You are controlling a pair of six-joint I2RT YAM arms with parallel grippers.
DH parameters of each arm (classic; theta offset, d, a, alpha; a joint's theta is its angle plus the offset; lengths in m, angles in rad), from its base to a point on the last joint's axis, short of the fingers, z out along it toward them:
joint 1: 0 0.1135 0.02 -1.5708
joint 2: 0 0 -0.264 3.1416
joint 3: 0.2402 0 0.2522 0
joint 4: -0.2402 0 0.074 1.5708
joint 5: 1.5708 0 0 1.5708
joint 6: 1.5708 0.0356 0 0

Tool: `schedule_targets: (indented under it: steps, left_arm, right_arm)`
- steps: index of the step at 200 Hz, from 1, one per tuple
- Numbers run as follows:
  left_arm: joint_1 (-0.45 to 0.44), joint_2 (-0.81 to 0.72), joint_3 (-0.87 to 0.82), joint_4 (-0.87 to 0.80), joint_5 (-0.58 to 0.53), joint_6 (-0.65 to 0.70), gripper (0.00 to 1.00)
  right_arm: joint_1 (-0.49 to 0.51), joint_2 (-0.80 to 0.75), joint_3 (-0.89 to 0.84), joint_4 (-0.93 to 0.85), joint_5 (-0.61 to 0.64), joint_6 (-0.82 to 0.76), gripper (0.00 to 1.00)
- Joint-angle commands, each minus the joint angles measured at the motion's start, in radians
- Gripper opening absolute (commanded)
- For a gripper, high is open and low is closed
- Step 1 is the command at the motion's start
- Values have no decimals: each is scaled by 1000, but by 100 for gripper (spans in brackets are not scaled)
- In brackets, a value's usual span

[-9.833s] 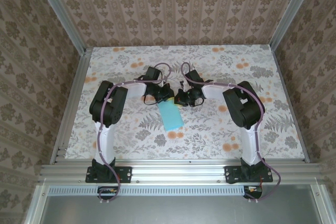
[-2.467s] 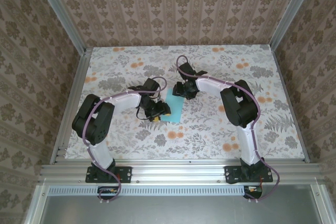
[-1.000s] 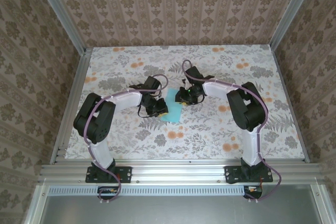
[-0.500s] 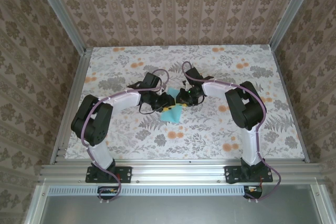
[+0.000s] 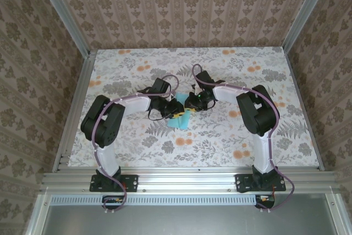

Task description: Fold a paper plane with a square sheet of paper (pick it up from the middle)

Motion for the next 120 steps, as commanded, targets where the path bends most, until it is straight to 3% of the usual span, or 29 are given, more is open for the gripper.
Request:
schedule_targets:
  steps: [1,120]
  left_arm:
    - [-3,7,30,-20,-20,-15,24]
    - [-1,23,54,-51,-53,-73,24]
  right_arm:
    - [-7,-27,-9,5,-45,13,21]
    - [26,-293,-293,182,-63,-132,39]
